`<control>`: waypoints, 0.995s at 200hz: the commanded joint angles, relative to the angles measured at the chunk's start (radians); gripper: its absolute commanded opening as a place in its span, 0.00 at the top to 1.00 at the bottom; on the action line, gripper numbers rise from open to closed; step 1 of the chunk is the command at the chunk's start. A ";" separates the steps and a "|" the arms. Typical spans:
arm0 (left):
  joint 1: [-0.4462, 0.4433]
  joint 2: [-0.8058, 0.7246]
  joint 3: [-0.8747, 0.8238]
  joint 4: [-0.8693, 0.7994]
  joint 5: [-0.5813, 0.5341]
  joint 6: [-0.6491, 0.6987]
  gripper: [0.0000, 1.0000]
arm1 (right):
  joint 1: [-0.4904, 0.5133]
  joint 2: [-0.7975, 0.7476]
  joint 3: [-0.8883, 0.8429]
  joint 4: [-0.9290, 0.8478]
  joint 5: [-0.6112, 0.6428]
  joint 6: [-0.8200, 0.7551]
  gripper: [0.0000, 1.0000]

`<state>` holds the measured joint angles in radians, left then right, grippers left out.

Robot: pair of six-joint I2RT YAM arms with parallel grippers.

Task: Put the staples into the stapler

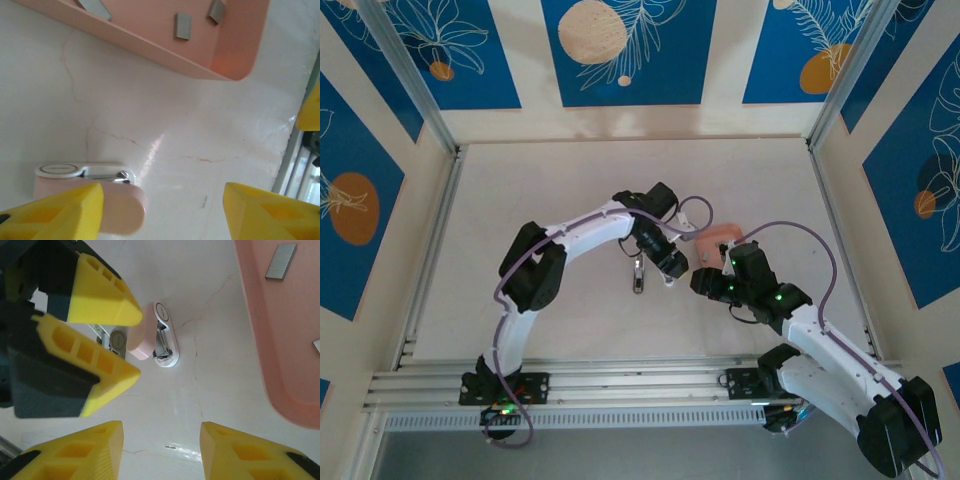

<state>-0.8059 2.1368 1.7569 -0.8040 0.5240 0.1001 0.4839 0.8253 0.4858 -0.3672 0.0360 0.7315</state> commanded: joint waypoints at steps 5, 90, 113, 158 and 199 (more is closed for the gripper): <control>-0.014 -0.076 -0.027 -0.001 0.050 0.000 0.37 | -0.005 -0.016 0.002 -0.011 -0.036 -0.007 0.55; 0.025 -0.412 -0.375 0.320 -0.123 -0.178 0.36 | -0.004 0.076 0.084 -0.016 -0.090 -0.009 0.55; 0.052 -0.526 -0.531 0.422 -0.190 -0.242 0.36 | 0.000 0.146 0.126 -0.015 -0.103 -0.007 0.55; 0.080 -0.756 -0.836 0.601 -0.423 -0.403 0.34 | 0.011 0.314 0.232 -0.054 -0.107 0.017 0.55; 0.109 -0.937 -1.064 0.718 -0.537 -0.532 0.33 | 0.022 0.424 0.298 -0.086 -0.082 0.057 0.54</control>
<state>-0.7132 1.2846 0.7818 -0.1993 0.1047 -0.3195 0.4984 1.2034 0.7311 -0.3996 -0.0429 0.7517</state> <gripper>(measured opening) 0.666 0.456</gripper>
